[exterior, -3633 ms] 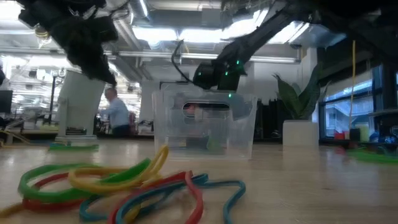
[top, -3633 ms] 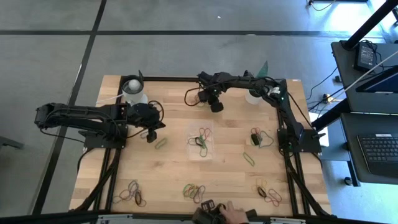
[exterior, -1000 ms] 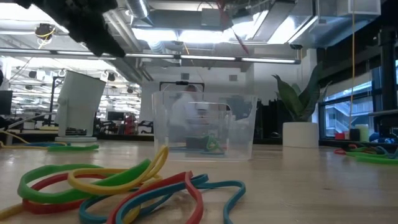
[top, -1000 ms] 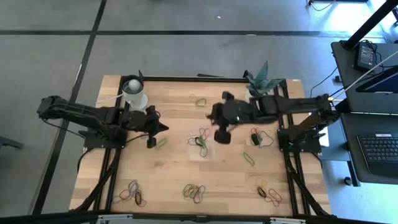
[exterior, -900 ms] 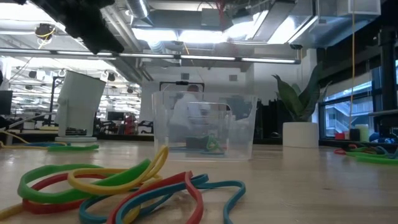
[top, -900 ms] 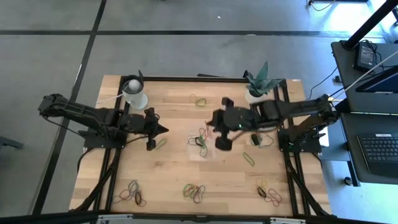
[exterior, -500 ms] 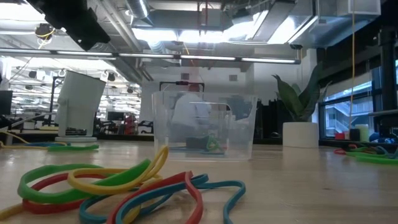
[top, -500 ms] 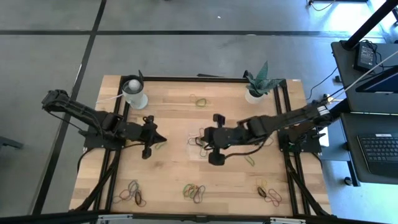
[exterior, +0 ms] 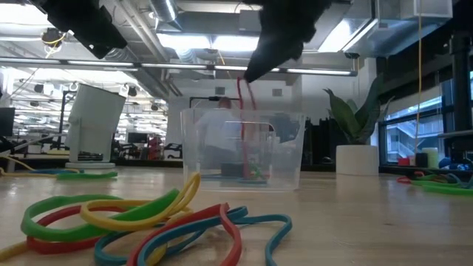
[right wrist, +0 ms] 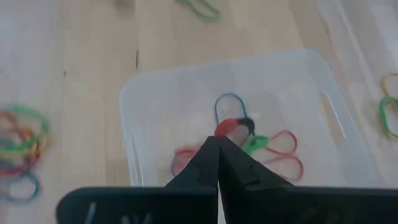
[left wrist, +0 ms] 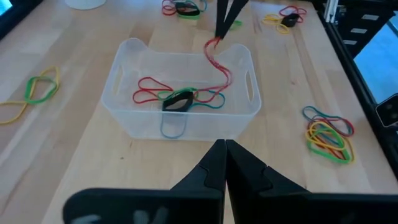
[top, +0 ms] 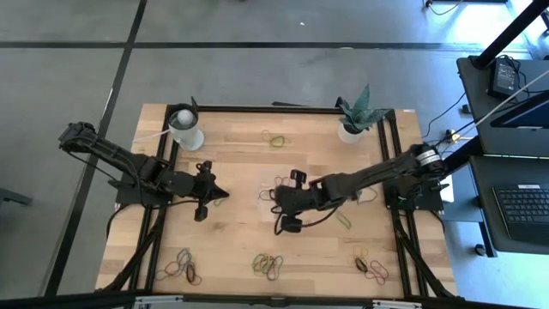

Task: Pick and place rubber bands into bin
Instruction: Put the red rubber band into the transparent bin, then put the blue rubber band into the transparent bin

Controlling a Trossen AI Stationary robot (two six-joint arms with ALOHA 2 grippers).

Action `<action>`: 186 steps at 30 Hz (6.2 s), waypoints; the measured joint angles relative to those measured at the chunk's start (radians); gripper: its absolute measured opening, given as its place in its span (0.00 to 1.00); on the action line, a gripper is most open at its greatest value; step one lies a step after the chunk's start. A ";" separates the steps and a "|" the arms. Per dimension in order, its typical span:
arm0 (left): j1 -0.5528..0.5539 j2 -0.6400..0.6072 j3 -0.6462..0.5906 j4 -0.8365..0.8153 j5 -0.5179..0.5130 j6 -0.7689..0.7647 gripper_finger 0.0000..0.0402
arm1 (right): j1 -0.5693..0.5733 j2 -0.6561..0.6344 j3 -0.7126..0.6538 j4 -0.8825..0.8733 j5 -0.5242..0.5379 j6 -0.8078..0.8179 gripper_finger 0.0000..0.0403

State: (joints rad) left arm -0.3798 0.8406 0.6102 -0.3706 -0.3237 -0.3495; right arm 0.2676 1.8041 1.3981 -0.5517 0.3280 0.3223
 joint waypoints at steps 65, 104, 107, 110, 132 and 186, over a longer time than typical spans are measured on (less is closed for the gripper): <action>-0.050 0.467 0.386 -0.300 -0.026 -0.162 0.00 | 0.415 -0.435 -0.490 0.166 -0.018 0.446 0.00; 0.526 0.467 0.113 -0.590 0.029 -0.243 0.31 | 0.082 -0.924 -0.991 0.429 -0.176 0.592 0.00; 0.564 0.467 0.081 -0.575 0.094 -0.222 0.29 | 0.082 -0.924 -0.991 0.429 -0.154 0.610 0.00; 0.588 0.467 0.052 -0.569 0.126 -0.190 0.27 | 0.082 -0.923 -0.991 0.431 -0.137 0.623 0.00; 0.544 0.465 -0.083 -0.406 0.263 -0.278 0.17 | 0.082 -0.923 -0.991 0.447 -0.170 0.480 0.00; 0.384 0.920 0.354 -0.738 0.102 -0.344 0.21 | 0.082 -0.923 -0.991 0.482 -0.259 0.509 0.00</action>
State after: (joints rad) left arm 0.0047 1.7605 0.9638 -1.1090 -0.2217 -0.6937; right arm 0.3498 0.8806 0.4072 -0.0692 0.0688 0.8308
